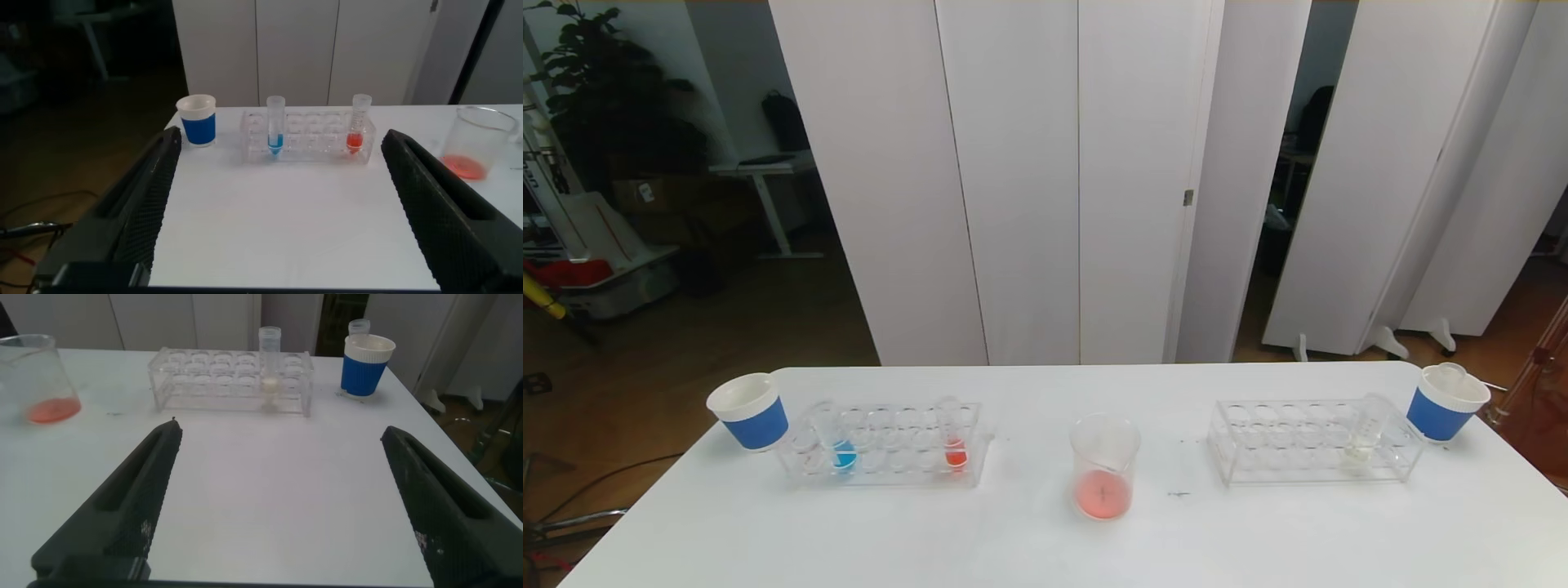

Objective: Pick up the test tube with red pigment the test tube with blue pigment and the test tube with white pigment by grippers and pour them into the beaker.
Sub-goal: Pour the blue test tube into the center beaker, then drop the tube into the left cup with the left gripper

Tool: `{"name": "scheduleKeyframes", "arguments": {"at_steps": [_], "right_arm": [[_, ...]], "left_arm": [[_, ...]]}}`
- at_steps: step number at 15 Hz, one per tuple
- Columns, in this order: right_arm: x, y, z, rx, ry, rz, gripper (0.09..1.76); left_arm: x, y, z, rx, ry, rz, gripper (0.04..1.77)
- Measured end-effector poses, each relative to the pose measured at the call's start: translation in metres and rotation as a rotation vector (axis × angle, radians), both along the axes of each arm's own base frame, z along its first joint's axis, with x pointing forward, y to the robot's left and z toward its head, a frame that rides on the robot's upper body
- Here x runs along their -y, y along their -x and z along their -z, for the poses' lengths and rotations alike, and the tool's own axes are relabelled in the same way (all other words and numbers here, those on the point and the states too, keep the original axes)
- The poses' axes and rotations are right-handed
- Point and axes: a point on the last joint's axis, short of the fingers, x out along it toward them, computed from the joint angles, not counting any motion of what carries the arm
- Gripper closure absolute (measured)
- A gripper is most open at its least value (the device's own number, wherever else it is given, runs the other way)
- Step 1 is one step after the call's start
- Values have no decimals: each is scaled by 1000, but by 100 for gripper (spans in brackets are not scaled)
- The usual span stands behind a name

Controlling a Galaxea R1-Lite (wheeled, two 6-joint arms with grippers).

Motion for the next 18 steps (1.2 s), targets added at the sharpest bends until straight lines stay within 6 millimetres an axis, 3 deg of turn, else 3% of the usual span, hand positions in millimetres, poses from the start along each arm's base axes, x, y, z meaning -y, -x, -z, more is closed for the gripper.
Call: {"name": "scheduleKeyframes", "arguments": {"at_steps": [3,7,12,16,18], "right_arm": [[0,0,0,0,0,0,10],[0,0,0,0,0,0,10],[0,0,0,0,0,0,10],[0,0,0,0,0,0,10],[0,0,0,0,0,0,10]], "left_arm": [[0,0,-31,20,1,-2,6],[-1,-22,-73,27,8,-4,6],[0,-83,-112,36,13,-11,6],[0,-144,-116,-33,13,-10,6],[1,-171,-109,-77,11,-9,6]]}}
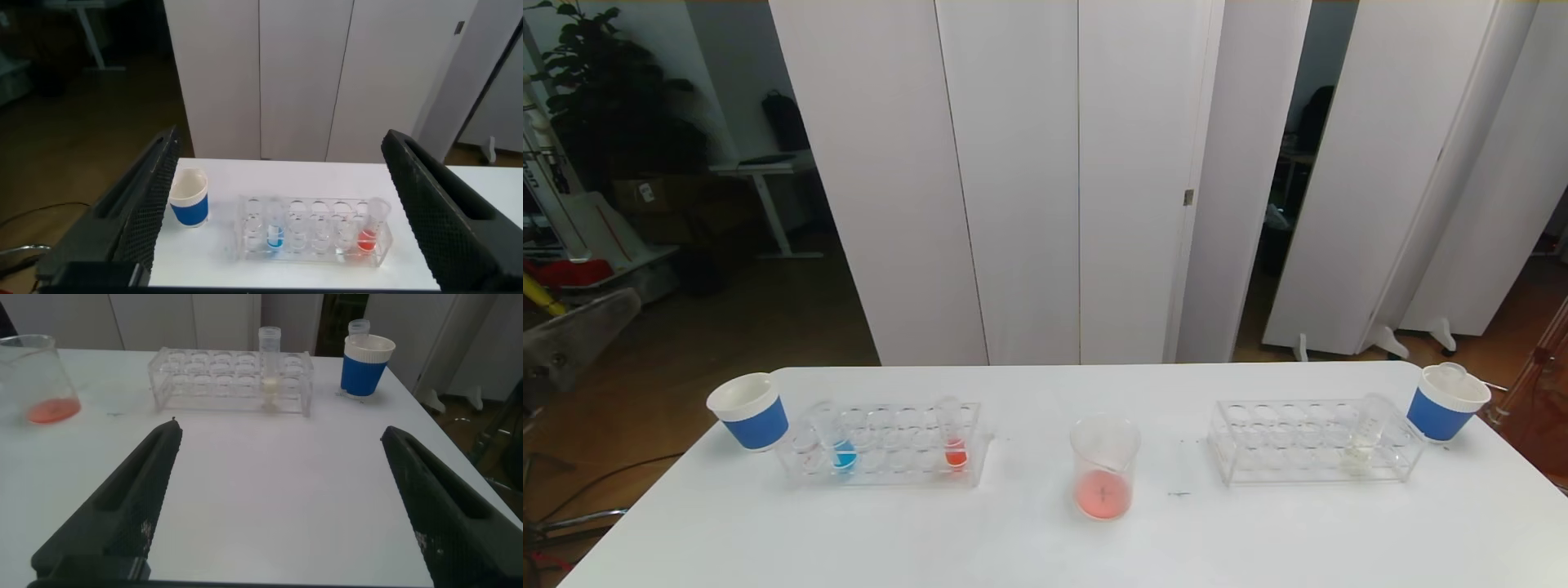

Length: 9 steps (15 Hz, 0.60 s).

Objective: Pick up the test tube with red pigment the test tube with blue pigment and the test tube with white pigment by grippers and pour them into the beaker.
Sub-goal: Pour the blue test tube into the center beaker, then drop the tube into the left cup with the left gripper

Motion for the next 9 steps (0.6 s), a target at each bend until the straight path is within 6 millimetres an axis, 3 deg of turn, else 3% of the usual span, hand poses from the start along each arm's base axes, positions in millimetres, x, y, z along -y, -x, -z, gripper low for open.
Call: {"name": "scheduleKeyframes", "arguments": {"at_steps": [4,9], "right_arm": [[0,0,0,0,0,0,10],[0,0,0,0,0,0,10]], "left_arm": [[0,-41,32,-115,1,0,6],[0,-70,73,-227,23,-4,6]]}}
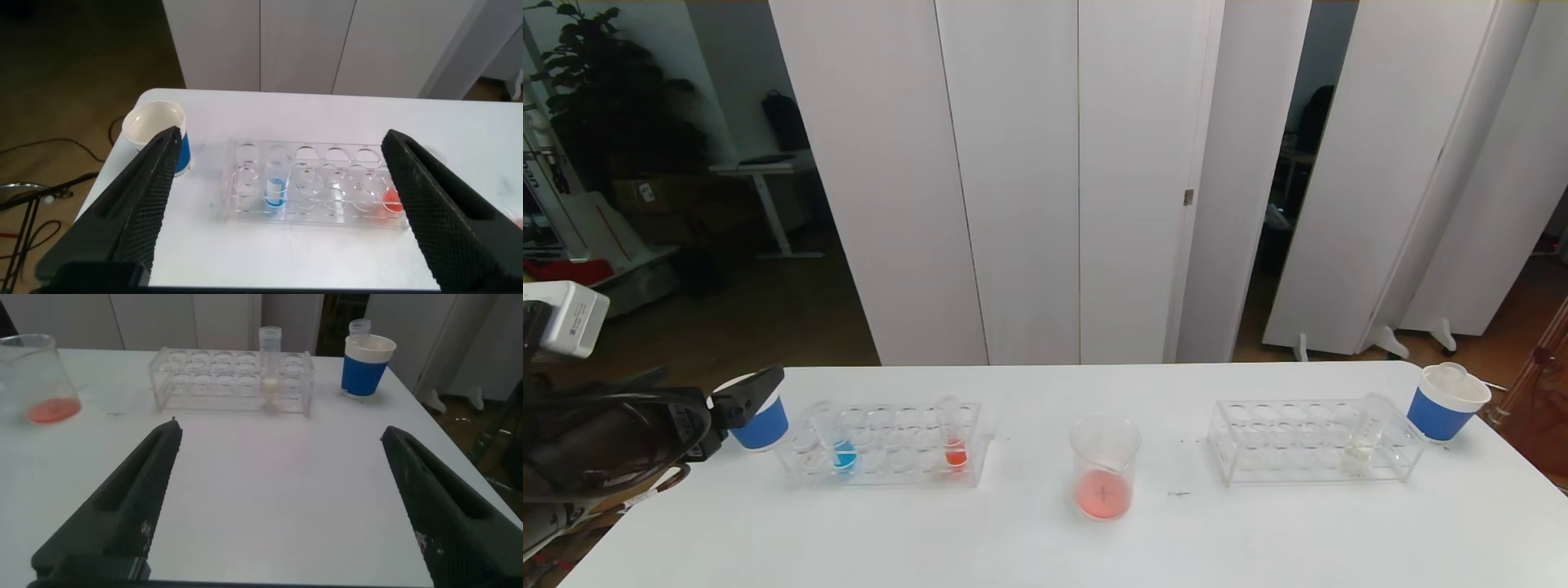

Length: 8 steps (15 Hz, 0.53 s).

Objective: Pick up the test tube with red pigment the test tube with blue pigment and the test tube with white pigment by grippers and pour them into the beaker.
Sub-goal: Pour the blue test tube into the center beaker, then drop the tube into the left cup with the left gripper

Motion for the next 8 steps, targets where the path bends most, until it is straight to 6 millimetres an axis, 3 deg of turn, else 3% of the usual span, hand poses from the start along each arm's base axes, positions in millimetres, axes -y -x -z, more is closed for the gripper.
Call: {"name": "scheduleKeyframes", "arguments": {"at_steps": [8], "right_arm": [[0,0,0,0,0,0,10]], "left_arm": [[5,-16,33,-70,44,59,6]]}}
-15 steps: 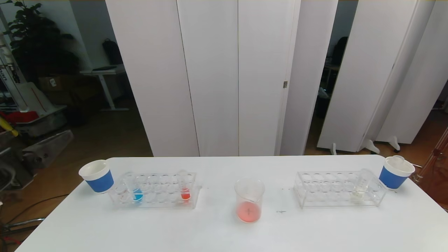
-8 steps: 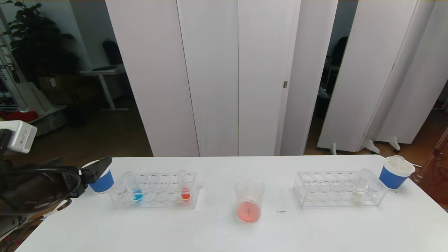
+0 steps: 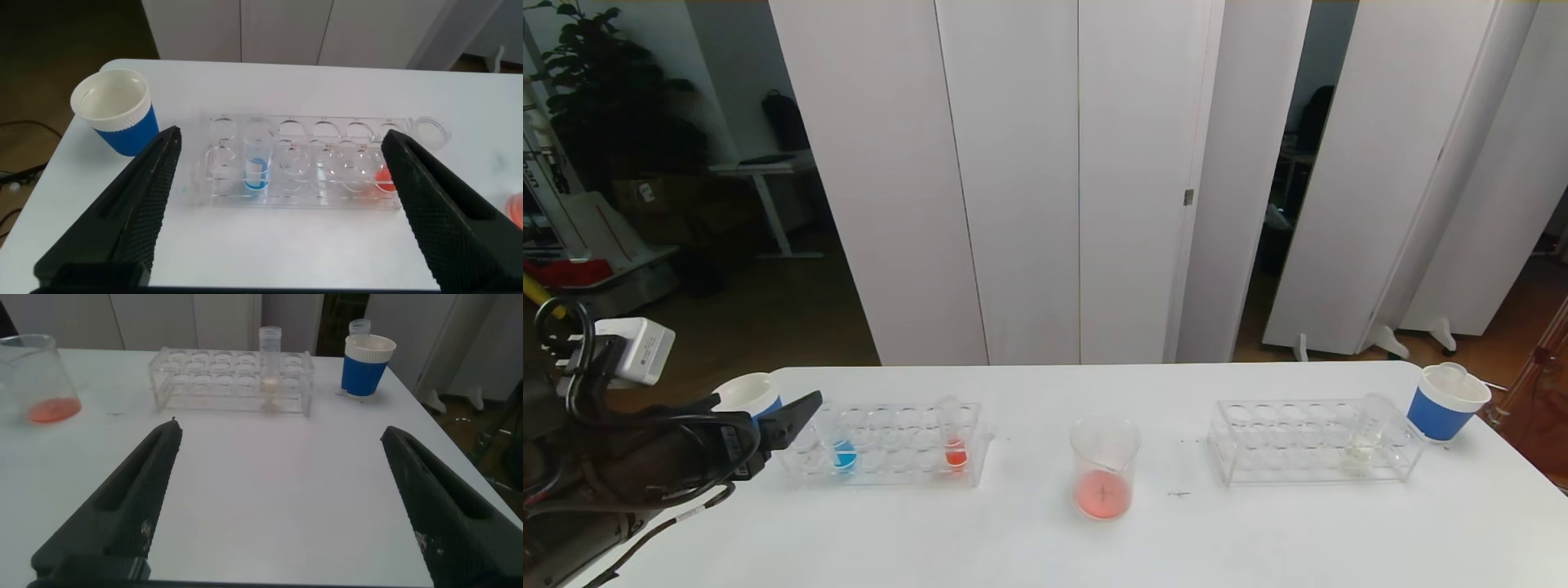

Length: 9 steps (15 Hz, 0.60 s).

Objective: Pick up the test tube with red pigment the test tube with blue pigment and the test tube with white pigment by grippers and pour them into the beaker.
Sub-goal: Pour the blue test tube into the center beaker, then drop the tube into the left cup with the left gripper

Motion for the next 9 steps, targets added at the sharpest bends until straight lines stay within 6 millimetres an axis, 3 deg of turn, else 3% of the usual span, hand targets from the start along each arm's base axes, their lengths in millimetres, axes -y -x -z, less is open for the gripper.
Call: {"name": "scheduleKeyframes", "arguments": {"at_steps": [9], "right_arm": [[0,0,0,0,0,0,10]], "left_arm": [[7,-24,25,-46,111,-14,6]]}}
